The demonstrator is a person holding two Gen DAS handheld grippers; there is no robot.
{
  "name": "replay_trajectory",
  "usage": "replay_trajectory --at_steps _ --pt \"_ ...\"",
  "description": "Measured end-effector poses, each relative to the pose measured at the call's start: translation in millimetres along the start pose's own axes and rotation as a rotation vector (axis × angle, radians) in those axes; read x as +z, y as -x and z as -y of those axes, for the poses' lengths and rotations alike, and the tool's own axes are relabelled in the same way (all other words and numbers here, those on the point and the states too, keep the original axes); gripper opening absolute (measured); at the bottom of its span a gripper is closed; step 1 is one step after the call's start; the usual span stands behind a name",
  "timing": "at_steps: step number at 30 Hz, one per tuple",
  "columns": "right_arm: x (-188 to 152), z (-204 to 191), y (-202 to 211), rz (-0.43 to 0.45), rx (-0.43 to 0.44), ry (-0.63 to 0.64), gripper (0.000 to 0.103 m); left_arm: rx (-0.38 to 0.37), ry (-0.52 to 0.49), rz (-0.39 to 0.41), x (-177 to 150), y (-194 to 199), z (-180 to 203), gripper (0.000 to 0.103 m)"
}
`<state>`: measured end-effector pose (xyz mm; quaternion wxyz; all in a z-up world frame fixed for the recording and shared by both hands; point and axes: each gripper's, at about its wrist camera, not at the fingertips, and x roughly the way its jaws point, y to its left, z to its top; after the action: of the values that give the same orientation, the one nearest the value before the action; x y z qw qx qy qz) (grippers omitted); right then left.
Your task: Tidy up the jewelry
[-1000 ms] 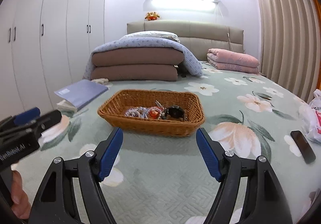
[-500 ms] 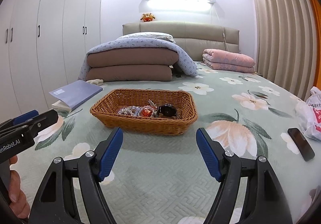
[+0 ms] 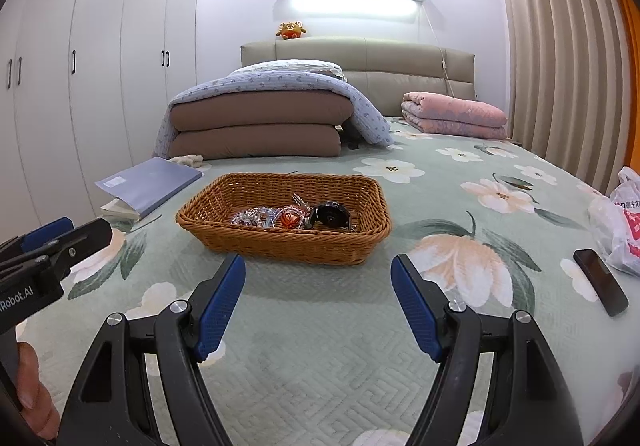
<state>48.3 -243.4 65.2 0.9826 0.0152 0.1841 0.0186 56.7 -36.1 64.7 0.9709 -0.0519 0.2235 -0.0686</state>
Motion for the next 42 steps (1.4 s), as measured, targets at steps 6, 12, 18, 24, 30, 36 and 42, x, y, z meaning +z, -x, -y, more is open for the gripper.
replay_trajectory --at_steps 6,12,18,24,30,36,42 --pt "-0.8 0.9 -0.9 -0.006 -0.003 -0.004 0.078 -0.007 -0.011 -0.002 -0.4 1.3 2.6 0.075" --pt "-1.7 1.8 -1.7 -0.006 -0.008 -0.005 0.078 -0.009 -0.014 0.002 -0.4 2.3 3.4 0.075" --pt "-1.5 1.9 -1.8 -0.006 -0.007 -0.004 0.078 -0.014 -0.014 -0.005 -0.1 2.3 4.0 0.075" --pt "-2.6 3.1 -1.5 -0.008 -0.012 0.001 0.078 -0.019 -0.025 0.000 0.2 3.4 5.4 0.075" --pt "-3.0 4.1 -1.7 -0.008 -0.013 -0.002 0.078 -0.016 -0.023 -0.004 0.4 2.0 4.0 0.075" --pt "-3.1 6.3 -0.6 -0.010 -0.016 -0.004 0.078 -0.018 -0.015 -0.012 0.5 0.3 2.8 0.075" --pt "-3.0 6.3 -0.8 -0.011 -0.016 -0.005 0.078 -0.017 -0.019 -0.011 -0.4 -0.8 2.6 0.075"
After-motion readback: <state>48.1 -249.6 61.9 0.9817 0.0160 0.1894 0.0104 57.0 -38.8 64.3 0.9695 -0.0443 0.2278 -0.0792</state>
